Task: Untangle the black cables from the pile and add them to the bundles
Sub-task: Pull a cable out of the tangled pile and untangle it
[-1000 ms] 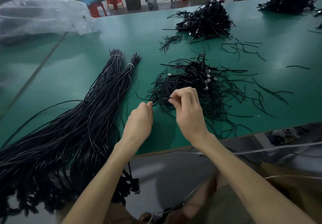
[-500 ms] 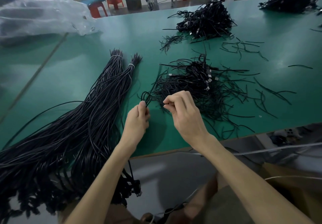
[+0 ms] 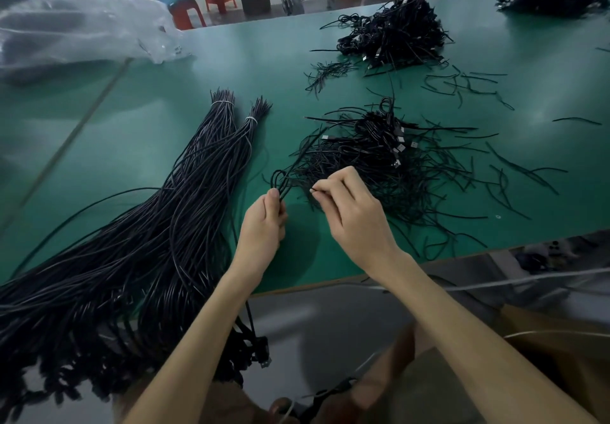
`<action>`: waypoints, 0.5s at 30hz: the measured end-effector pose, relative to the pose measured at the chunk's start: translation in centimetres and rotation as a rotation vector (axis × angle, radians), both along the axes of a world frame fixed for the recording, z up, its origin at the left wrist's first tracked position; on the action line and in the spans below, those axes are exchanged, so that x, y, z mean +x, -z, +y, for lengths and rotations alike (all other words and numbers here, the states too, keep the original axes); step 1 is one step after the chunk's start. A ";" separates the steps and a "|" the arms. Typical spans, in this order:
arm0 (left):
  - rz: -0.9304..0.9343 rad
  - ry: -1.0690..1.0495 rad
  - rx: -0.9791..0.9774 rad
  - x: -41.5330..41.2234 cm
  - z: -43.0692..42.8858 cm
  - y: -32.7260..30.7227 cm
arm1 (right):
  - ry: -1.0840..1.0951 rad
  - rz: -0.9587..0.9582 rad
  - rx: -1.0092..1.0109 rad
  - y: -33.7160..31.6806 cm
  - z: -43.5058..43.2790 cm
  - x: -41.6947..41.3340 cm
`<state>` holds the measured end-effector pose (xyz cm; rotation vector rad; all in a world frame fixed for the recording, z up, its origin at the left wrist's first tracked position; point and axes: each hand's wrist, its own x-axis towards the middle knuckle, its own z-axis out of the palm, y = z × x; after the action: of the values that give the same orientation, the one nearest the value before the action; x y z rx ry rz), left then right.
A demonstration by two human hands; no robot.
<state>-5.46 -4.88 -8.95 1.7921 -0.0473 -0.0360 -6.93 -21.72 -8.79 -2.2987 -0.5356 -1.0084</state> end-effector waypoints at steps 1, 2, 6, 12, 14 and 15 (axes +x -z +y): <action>-0.010 0.014 0.009 0.0 0.0 0.1 | -0.001 0.007 -0.018 0.0 0.0 0.0; -0.027 0.030 0.028 0.0 0.0 0.2 | -0.006 0.015 -0.050 0.1 0.1 0.0; -0.085 0.078 0.065 -0.1 -0.1 0.4 | -0.032 0.062 -0.135 0.3 0.3 0.1; -0.110 0.105 0.075 -0.1 -0.1 0.5 | -0.011 0.080 -0.111 0.1 0.2 0.0; -0.114 0.109 0.059 -0.1 0.0 0.4 | -0.022 0.086 -0.125 0.0 0.2 0.0; -0.117 0.111 0.057 -0.1 0.0 0.4 | -0.036 0.092 -0.140 0.0 0.3 0.0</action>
<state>-5.55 -4.89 -9.36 1.8454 -0.2310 -0.0120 -6.94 -21.45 -8.80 -2.4354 -0.6252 -0.8682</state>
